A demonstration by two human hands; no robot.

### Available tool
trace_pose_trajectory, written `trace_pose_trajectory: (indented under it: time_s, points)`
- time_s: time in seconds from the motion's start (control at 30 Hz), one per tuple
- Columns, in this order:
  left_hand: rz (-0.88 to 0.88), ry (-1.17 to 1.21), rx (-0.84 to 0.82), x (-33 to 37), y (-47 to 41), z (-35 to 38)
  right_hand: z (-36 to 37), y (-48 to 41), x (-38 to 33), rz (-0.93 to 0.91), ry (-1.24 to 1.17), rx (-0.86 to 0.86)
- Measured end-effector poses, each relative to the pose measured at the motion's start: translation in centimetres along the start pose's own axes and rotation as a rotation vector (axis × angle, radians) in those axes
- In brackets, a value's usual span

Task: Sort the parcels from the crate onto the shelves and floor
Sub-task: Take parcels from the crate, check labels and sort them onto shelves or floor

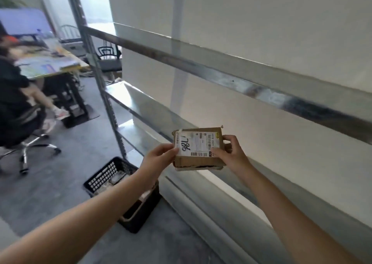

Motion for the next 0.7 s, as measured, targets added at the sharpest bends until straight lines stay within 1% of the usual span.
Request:
trace_pose_trajectory:
  time_s: [0.13, 0.23, 0.47, 0.57, 0.7]
  points:
    - [0.021, 0.152, 0.216, 0.2, 3.2, -7.5, 7.6, -2.7, -1.5, -0.050, -0.019, -0.155]
    - [0.082, 0.217, 0.319, 1.0, 5.7, -12.2, 13.6, -3.9, -3.1, -0.099, -0.023, -0.254]
    - [0.142, 0.252, 0.466, 1.3, 8.2, -22.4, 25.5, -6.9, -6.2, -0.189, 0.056, -0.413]
    - [0.122, 0.273, 0.500, 0.0, 6.9, -26.3, 29.6, -9.2, -6.6, -0.208, 0.112, -0.435]
    - [0.074, 0.286, 0.512, -1.5, 3.6, -31.0, 34.5, -13.7, -5.4, -0.152, 0.180, -0.435]
Point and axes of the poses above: each hand's wrist, its own y-axis away from the middle knuckle, its own z-axis out of the palm, x = y × z, the point moved 10 cm from there along -y, towards the middle knuckle, and after that the axes turned 5 degrees about -x, right-handed, at the moved point
